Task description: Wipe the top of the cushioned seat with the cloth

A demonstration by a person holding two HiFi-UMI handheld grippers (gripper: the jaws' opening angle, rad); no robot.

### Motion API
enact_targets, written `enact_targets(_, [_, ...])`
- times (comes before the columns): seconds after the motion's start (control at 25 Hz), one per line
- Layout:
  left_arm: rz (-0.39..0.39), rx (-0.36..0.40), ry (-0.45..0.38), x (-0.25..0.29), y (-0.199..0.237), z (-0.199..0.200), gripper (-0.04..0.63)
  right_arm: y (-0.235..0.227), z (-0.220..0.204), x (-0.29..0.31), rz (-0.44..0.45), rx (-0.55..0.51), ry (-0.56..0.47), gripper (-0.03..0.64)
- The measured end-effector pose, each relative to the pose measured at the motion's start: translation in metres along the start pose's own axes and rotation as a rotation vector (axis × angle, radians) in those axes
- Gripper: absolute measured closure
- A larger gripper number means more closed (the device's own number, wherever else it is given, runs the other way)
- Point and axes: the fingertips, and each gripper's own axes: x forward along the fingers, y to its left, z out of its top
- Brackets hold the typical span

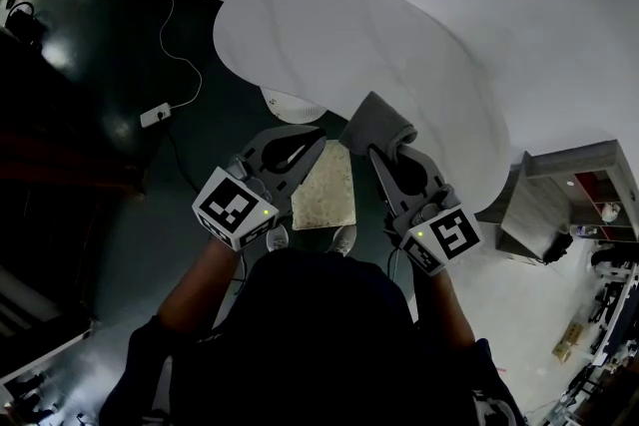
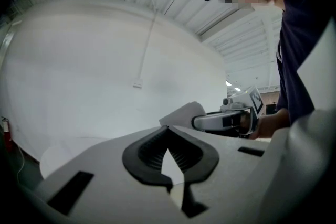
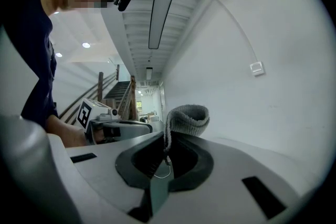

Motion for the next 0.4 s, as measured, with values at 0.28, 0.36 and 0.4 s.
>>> enact_targets(0.28, [0.011, -0.007, 0.006, 0.0069, 0.007, -0.0015, 0.588, -0.0091, -0.0009, 0.0067, 0.014, 0.004, 0.005, 0.584])
enact_targets(0.36, [0.018, -0.01, 0.003, 0.0065, 0.009, -0.002, 0.588, -0.0095, -0.0015, 0.0081, 0.016, 0.004, 0.006, 0.584])
enact_targets(0.4, [0.02, -0.01, 0.002, 0.0063, 0.0099, -0.0021, 0.588, -0.0096, -0.0017, 0.0088, 0.017, 0.003, 0.006, 0.584])
